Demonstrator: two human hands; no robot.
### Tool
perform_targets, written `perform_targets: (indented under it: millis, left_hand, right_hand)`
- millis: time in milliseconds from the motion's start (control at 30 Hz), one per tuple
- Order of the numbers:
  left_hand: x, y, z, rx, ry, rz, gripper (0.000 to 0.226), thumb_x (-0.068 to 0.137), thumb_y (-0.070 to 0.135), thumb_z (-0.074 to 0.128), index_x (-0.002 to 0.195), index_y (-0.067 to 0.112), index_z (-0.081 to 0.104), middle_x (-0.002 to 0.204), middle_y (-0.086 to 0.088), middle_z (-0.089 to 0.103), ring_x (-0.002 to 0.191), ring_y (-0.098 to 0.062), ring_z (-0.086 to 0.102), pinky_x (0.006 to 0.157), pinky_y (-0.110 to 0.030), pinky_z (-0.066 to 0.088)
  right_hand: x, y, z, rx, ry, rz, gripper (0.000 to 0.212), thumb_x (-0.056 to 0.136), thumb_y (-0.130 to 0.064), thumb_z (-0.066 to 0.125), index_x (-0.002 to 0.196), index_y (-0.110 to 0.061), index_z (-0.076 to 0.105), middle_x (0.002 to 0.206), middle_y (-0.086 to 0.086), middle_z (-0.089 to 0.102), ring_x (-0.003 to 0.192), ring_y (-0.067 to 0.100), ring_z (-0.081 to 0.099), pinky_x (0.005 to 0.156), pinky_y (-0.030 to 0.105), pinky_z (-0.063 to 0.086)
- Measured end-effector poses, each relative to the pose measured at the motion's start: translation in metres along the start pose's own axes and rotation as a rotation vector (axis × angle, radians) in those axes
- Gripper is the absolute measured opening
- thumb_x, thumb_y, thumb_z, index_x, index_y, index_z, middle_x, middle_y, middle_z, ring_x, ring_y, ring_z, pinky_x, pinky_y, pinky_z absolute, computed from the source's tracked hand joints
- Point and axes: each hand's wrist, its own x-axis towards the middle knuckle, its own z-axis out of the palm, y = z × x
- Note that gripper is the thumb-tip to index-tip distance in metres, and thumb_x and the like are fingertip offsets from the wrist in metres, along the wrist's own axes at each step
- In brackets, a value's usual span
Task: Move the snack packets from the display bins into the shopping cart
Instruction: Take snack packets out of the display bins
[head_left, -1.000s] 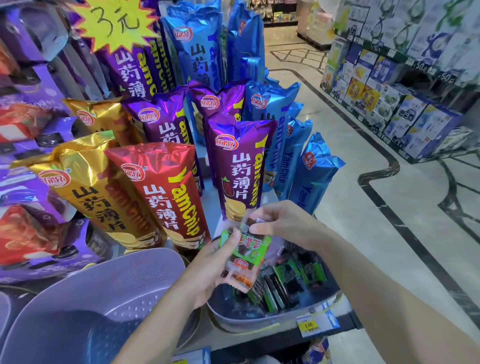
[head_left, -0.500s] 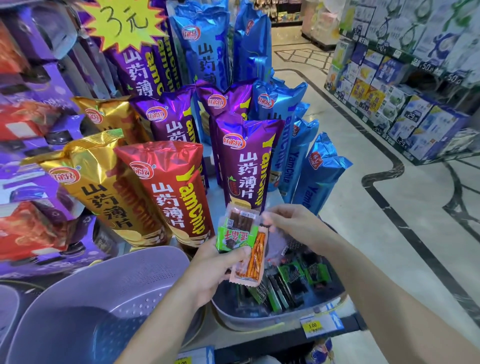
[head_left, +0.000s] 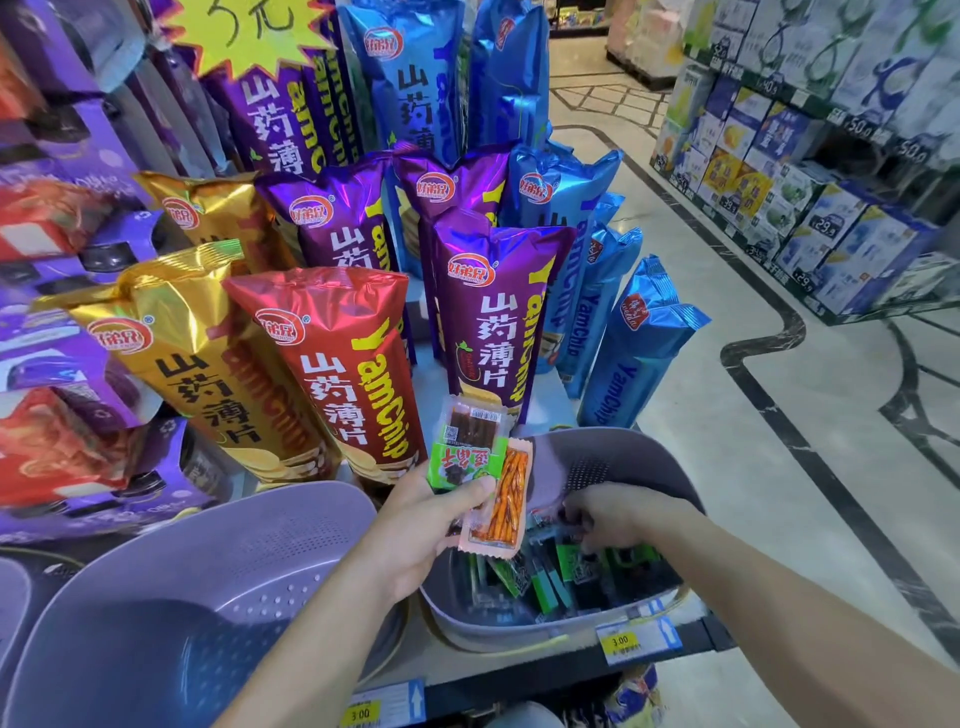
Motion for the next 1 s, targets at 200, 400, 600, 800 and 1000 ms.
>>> perform_targets:
  millis: [200, 400, 600, 800, 1000]
  left_hand:
    - [0.002, 0.0, 0.0, 0.023, -0.013, -0.009, 0.033, 0.094, 0.02, 0.076, 0.126, 0.023, 0.072, 0.118, -0.003, 0.08, 0.107, -0.021, 0.078, 0.076, -0.033, 0.063]
    - [0.0, 0.001, 0.001, 0.057, -0.033, -0.008, 0.039, 0.088, 0.031, 0.077, 0.126, 0.025, 0.071, 0.119, -0.001, 0.08, 0.108, -0.019, 0.077, 0.085, -0.039, 0.059]
    - [0.002, 0.001, 0.002, 0.027, -0.069, -0.04, 0.043, 0.09, 0.045, 0.07, 0.128, 0.024, 0.07, 0.123, -0.006, 0.078, 0.112, -0.026, 0.076, 0.097, -0.049, 0.059]
    - [-0.002, 0.001, 0.0, 0.06, -0.083, -0.029, 0.038, 0.081, 0.032, 0.081, 0.118, 0.026, 0.075, 0.119, -0.007, 0.08, 0.106, -0.026, 0.078, 0.082, -0.038, 0.064]
    - [-0.003, 0.002, 0.0, 0.009, -0.057, -0.005, 0.043, 0.08, 0.029, 0.08, 0.123, 0.024, 0.073, 0.122, -0.006, 0.079, 0.108, -0.025, 0.077, 0.087, -0.042, 0.062]
  right_hand:
    - [-0.016, 0.001, -0.017, 0.169, 0.028, -0.114, 0.006, 0.089, -0.023, 0.078, 0.093, -0.023, 0.074, 0.082, -0.014, 0.067, 0.081, 0.009, 0.061, 0.076, 0.028, 0.047]
    - [-0.068, 0.001, -0.066, 0.685, 0.092, -0.307, 0.004, 0.093, -0.021, 0.077, 0.097, -0.022, 0.076, 0.092, 0.0, 0.078, 0.077, 0.016, 0.07, 0.07, 0.031, 0.057]
    - [-0.066, -0.041, -0.086, 0.946, 0.346, -0.395, 0.01, 0.092, -0.026, 0.078, 0.091, -0.017, 0.076, 0.086, 0.014, 0.076, 0.069, 0.027, 0.068, 0.068, 0.036, 0.057]
    - [-0.053, -0.075, -0.08, 1.009, 0.422, -0.339, 0.012, 0.09, -0.021, 0.081, 0.091, -0.011, 0.075, 0.081, 0.0, 0.076, 0.059, 0.022, 0.07, 0.062, 0.028, 0.055]
    - [-0.055, -0.072, -0.074, 1.072, 0.509, -0.287, 0.023, 0.091, -0.035, 0.079, 0.101, -0.016, 0.07, 0.069, -0.005, 0.067, 0.058, 0.013, 0.058, 0.066, 0.027, 0.052]
